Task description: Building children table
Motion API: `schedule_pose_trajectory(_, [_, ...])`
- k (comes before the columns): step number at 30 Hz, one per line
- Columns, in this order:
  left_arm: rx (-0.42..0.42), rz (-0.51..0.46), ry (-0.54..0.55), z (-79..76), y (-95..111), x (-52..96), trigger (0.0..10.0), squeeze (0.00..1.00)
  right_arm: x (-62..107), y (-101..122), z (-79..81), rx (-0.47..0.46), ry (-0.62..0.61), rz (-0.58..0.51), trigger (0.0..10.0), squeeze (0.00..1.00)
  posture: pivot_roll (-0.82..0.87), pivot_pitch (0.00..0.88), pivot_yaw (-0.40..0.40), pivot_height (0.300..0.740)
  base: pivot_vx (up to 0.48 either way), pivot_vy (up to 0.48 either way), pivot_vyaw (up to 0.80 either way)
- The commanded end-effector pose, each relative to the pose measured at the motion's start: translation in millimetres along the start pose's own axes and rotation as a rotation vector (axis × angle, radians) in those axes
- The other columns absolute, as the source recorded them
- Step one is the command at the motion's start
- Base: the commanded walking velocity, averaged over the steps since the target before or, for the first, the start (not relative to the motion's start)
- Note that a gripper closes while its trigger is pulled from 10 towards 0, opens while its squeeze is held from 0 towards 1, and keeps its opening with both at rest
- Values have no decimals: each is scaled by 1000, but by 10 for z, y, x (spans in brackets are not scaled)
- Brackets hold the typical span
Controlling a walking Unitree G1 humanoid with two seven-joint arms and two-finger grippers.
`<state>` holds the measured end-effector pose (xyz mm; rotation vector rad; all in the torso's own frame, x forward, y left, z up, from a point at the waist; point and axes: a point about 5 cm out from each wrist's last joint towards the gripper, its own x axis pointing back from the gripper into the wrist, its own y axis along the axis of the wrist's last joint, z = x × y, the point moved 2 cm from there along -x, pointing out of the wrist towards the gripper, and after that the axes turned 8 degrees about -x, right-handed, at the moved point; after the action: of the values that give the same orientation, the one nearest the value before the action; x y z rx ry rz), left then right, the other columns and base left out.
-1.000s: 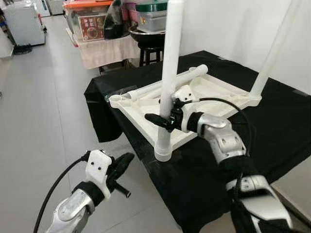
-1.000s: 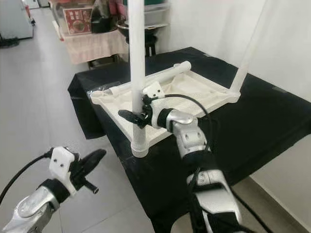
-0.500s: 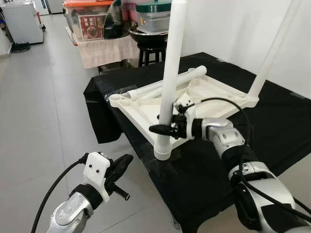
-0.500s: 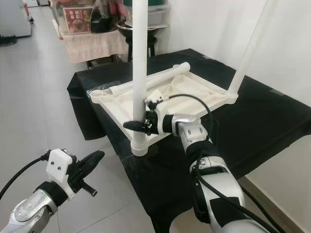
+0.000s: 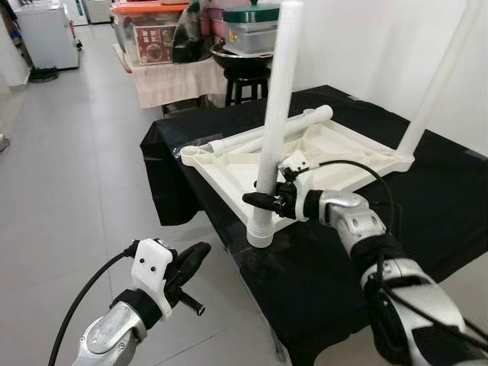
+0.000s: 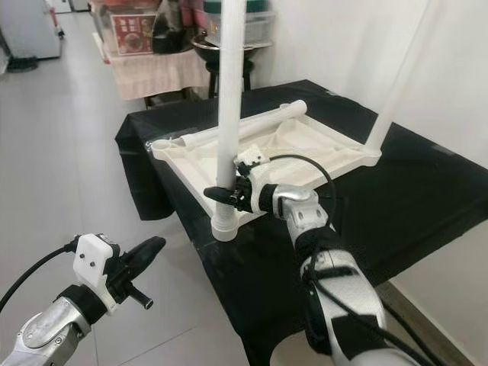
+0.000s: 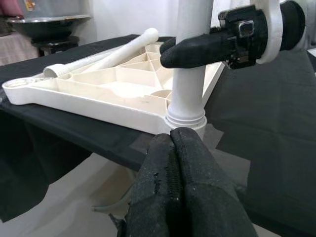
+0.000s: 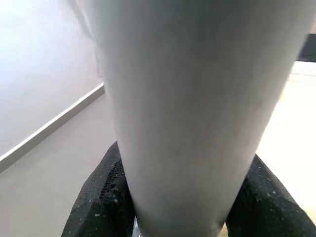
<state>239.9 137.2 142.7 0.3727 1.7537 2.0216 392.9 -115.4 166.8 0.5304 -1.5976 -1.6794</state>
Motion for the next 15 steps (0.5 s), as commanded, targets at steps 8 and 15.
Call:
schedule_pose_trajectory(8, [11,-1,-1,17,-26,-21,10000,0,-1,-321,268,-115,-549,-51,0,0,-13,0,-13,740,0,0,0])
schedule_pose_trajectory(15, [15,-1,1,20,-32,-35,10000,0,-58,-304,173,-106,-576,-52,5882,0,-10,0,-23,740,0,0,0])
